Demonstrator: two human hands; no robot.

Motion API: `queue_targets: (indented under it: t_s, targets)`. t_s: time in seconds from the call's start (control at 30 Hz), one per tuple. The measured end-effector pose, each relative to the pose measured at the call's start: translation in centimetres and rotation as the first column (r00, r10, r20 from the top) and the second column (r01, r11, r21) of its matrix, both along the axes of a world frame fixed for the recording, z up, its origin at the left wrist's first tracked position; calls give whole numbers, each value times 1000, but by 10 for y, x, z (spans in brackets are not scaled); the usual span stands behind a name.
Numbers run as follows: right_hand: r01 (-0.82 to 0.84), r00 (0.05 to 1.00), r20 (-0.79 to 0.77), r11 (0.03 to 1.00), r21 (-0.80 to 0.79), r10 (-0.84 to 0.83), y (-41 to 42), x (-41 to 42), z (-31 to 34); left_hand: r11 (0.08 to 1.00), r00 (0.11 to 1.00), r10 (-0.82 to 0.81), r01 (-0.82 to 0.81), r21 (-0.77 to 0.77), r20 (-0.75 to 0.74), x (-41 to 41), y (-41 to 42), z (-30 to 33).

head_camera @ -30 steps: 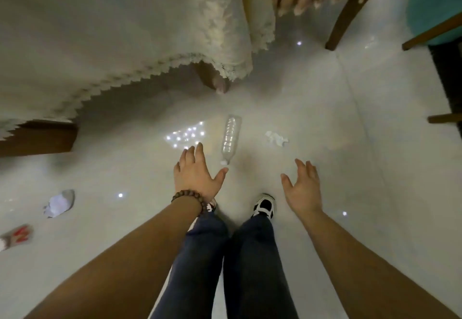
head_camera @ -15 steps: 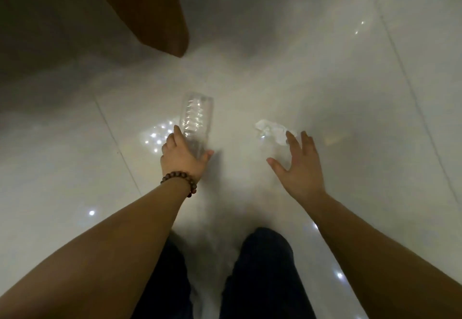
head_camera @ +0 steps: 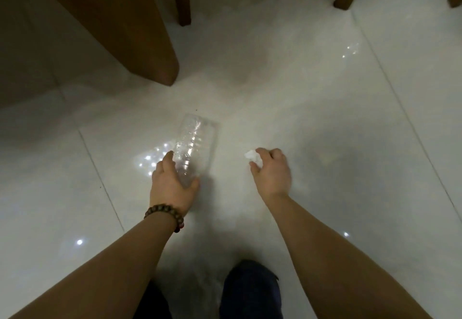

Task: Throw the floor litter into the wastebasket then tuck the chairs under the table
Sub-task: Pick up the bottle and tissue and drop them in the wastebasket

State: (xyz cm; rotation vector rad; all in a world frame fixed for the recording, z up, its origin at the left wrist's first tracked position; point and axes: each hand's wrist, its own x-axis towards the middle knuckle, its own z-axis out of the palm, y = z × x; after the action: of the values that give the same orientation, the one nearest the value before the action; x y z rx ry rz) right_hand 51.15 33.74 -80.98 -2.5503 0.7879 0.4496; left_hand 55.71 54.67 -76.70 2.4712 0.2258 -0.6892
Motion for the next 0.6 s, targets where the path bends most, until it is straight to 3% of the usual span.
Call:
queue_targets:
  t_s: [0.17, 0.6]
  targets:
    - [125, 983, 118, 980, 153, -143, 10, -1, 66, 998, 998, 69, -69, -12, -7, -11, 14, 64]
    - [-132, 962, 262, 970, 203, 76, 49, 1, 449, 956, 952, 291, -287, -56, 90, -56, 72, 424]
